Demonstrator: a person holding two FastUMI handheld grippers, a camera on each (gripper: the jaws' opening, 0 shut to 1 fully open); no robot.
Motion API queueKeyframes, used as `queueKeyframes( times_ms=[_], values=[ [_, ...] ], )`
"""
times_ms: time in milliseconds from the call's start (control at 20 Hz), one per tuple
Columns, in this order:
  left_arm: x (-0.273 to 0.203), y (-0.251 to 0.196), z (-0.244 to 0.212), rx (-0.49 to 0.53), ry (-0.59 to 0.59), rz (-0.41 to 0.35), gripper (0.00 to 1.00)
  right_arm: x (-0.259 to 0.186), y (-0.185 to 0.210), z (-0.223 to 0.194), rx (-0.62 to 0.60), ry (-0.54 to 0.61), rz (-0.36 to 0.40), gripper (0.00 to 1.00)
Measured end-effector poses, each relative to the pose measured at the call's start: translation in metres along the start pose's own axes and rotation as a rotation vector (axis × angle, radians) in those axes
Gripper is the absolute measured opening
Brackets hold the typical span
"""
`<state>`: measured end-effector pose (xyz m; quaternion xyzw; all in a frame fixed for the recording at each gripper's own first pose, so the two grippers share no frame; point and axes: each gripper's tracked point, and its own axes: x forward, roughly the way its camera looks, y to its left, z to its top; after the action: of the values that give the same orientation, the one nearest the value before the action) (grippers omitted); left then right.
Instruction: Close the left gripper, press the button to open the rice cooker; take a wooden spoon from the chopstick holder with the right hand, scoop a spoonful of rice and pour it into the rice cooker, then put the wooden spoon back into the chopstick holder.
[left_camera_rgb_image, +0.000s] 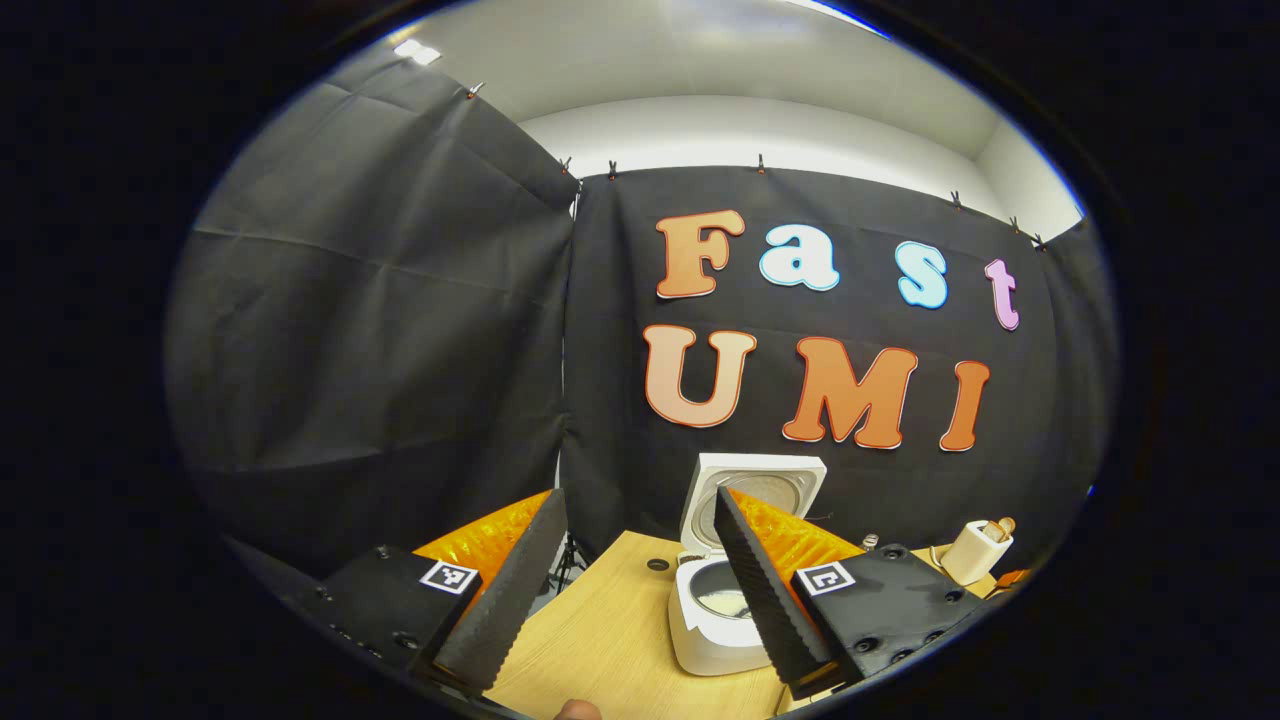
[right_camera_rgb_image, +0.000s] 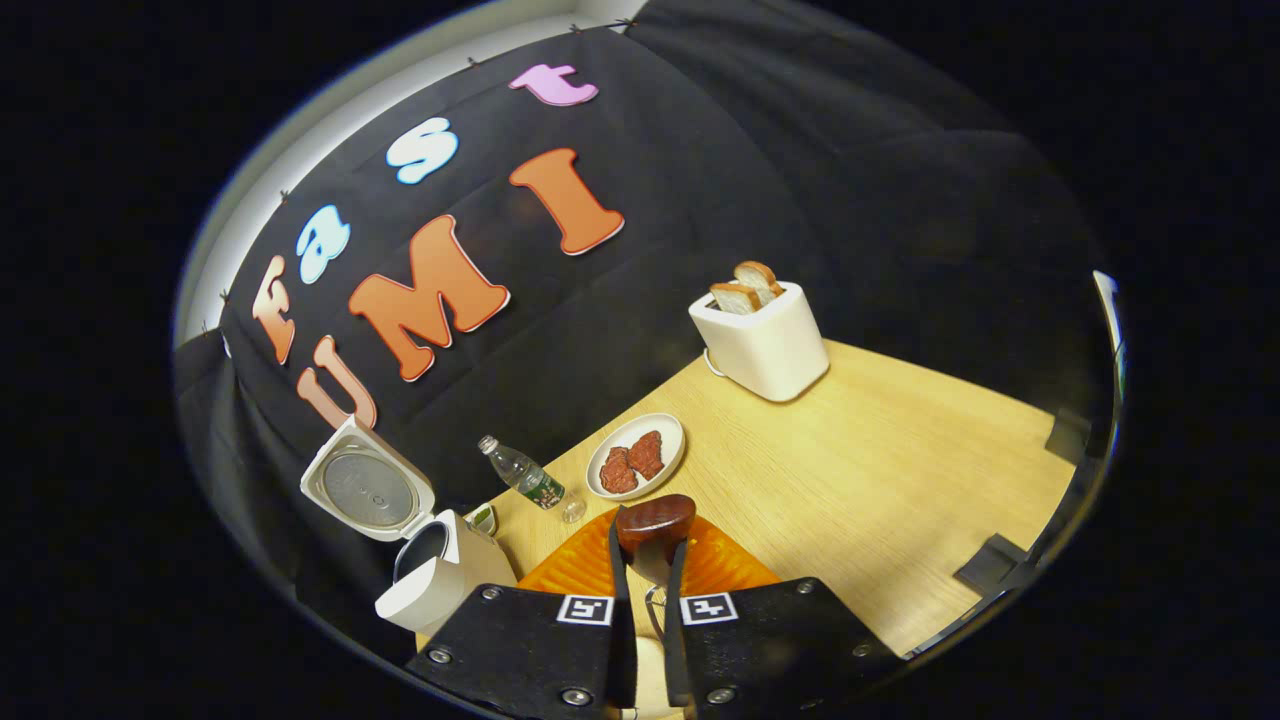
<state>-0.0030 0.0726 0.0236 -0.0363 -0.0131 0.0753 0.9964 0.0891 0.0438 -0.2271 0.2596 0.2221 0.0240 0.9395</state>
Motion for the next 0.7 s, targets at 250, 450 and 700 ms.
queueKeyframes(
  times_ms=[250,450,700],
  values=[
    [0.001,-0.006,0.000,0.007,-0.005,-0.031,0.98,-0.038,0.063,0.017,-0.143,-0.039,0.108,0.10],
    [0.003,-0.005,0.000,0.021,-0.007,-0.048,1.00,-0.061,0.114,-0.005,-0.227,-0.016,0.202,0.10],
    [0.006,0.003,-0.007,0.019,0.014,-0.056,1.00,-0.060,0.143,-0.060,-0.296,0.061,0.254,0.10]
  ],
)
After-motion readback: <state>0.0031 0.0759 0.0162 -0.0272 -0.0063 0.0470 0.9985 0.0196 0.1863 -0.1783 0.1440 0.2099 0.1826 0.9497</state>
